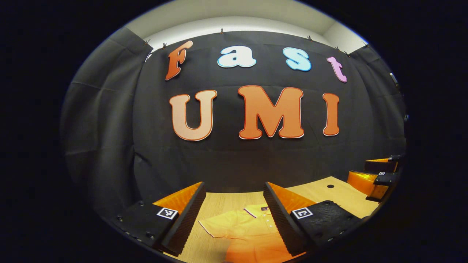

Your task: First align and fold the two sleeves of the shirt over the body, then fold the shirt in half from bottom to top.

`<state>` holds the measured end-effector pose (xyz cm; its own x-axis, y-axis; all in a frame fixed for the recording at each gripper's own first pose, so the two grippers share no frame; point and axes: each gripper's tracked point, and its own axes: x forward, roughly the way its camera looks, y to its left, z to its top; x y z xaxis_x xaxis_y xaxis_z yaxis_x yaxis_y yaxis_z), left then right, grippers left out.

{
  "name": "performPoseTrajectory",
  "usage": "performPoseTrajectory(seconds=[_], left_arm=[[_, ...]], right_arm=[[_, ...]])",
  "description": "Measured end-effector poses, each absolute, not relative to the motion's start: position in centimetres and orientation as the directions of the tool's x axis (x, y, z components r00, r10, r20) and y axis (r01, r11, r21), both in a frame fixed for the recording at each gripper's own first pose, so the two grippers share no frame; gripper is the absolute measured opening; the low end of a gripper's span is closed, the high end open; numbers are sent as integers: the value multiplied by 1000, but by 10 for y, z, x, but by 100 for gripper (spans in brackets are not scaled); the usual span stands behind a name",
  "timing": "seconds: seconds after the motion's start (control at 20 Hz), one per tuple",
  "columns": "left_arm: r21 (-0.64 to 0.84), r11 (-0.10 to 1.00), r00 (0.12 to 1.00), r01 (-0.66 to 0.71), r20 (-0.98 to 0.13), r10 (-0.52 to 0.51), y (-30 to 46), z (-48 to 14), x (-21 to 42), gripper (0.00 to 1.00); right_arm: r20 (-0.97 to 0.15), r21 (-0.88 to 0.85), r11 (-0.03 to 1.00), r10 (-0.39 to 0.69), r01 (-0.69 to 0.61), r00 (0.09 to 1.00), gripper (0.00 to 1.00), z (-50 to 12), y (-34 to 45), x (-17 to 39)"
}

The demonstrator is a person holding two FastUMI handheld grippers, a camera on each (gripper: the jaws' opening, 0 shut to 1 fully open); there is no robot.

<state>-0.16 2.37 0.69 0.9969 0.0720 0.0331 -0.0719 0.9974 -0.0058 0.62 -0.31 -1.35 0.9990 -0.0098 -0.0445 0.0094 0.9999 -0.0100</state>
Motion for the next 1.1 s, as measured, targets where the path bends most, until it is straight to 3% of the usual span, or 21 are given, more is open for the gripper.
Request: performPoseTrajectory(seconds=[0.45, 0.9, 1.1], left_arm=[[36, 994, 993, -101, 63, 99, 26, 17, -10, 98], [62, 981, 981, -185, 70, 180, 47, 17, -38, 98], [55, 973, 973, -226, 58, 223, 55, 13, -43, 97]], right_arm=[[-94, -18, 1000, -17, 16, 995, 98, -28, -15, 23], [-323, -17, 997, -72, 70, 944, 98, -87, -56, 79], [-499, 30, 996, -55, 81, 865, 98, -136, -71, 108]])
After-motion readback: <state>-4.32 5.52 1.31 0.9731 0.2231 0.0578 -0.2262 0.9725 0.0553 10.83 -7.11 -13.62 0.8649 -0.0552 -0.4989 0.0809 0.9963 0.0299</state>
